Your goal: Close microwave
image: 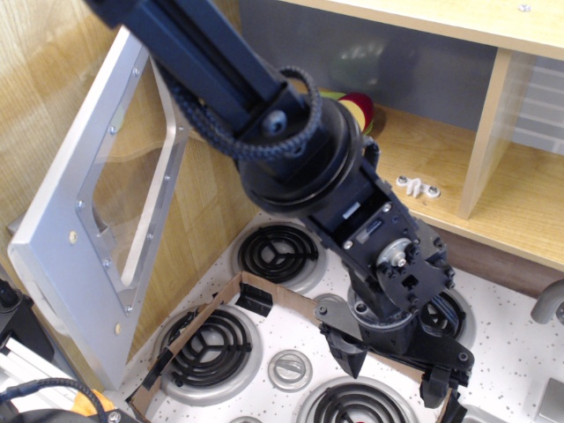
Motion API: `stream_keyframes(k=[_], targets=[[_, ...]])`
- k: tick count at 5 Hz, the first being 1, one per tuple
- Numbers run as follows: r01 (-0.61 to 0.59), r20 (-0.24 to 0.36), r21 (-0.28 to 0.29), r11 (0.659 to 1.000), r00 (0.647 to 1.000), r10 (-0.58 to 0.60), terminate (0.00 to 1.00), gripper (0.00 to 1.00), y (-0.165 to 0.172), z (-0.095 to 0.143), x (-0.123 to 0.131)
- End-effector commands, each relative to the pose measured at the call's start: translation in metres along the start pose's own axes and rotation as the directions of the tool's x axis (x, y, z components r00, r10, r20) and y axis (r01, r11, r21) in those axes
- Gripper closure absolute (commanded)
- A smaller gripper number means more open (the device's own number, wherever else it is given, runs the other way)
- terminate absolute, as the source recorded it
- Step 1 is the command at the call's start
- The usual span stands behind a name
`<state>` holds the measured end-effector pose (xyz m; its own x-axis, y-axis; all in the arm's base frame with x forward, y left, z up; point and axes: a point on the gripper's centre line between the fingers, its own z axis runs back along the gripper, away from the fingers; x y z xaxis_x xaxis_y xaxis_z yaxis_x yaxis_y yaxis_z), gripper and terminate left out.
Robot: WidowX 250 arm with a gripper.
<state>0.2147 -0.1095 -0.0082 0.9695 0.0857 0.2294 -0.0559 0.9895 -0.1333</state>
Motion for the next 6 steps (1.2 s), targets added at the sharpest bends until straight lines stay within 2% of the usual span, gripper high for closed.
stream_keyframes(k=[1, 2, 3, 4, 6], targets=[[0.000, 0.000, 0.000, 1.000, 1.000, 0.000, 0.00, 0.00, 0.000, 0.000, 0.000], [0.093, -0.011, 0.047, 0.995, 0.996, -0.092, 0.00, 0.00, 0.007, 0.024, -0.002], [0.185, -0.090, 0.044, 0.982, 0.980, -0.180, 0.00, 0.00, 0.022, 0.053, -0.003], [0.277, -0.127, 0.079, 0.958, 0.956, -0.266, 0.00, 0.00, 0.030, 0.080, -0.002], [0.465, -0.218, 0.187, 0.866, 0.879, -0.425, 0.00, 0.00, 0.041, 0.126, 0.000]])
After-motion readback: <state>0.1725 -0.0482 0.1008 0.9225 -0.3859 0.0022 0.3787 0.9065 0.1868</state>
